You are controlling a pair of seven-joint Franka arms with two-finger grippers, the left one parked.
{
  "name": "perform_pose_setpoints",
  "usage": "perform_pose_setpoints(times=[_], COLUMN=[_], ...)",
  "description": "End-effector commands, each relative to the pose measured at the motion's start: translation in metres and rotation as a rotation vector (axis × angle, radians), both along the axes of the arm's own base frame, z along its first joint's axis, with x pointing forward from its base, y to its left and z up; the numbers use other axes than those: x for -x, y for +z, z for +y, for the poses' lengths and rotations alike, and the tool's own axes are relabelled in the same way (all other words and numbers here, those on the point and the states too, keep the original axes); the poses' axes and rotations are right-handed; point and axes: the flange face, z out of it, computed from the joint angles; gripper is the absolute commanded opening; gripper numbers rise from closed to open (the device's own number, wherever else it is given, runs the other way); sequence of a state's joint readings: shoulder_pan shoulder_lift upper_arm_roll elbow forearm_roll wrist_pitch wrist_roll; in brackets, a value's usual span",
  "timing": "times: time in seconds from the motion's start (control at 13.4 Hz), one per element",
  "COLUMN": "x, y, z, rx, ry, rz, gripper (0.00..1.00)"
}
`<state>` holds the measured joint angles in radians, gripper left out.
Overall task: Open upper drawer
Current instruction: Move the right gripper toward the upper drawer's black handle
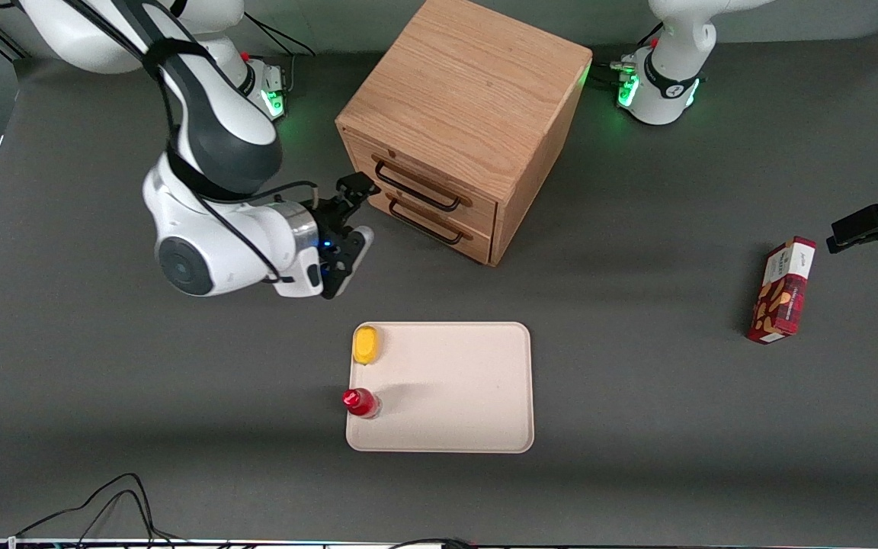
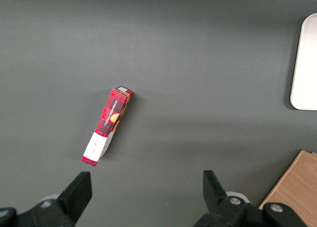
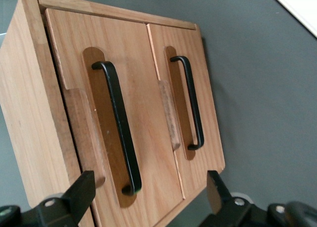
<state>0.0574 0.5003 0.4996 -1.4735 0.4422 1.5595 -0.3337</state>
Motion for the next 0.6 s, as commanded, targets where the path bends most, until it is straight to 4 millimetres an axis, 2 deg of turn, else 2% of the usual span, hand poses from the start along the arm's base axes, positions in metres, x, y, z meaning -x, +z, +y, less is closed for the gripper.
perform_pose_setpoints(times=[0.0, 0.3, 0.52], x=[0.004, 0.027, 0.036], y=[-0.001, -0.017, -0.030], z=[0.015, 0.041, 0.050], rx=[-0.008, 0.007, 0.016], ry=[0.030, 0.080, 0.084], rz=[-0.027, -0.053, -0.085], gripper=[1.00, 1.00, 1.00])
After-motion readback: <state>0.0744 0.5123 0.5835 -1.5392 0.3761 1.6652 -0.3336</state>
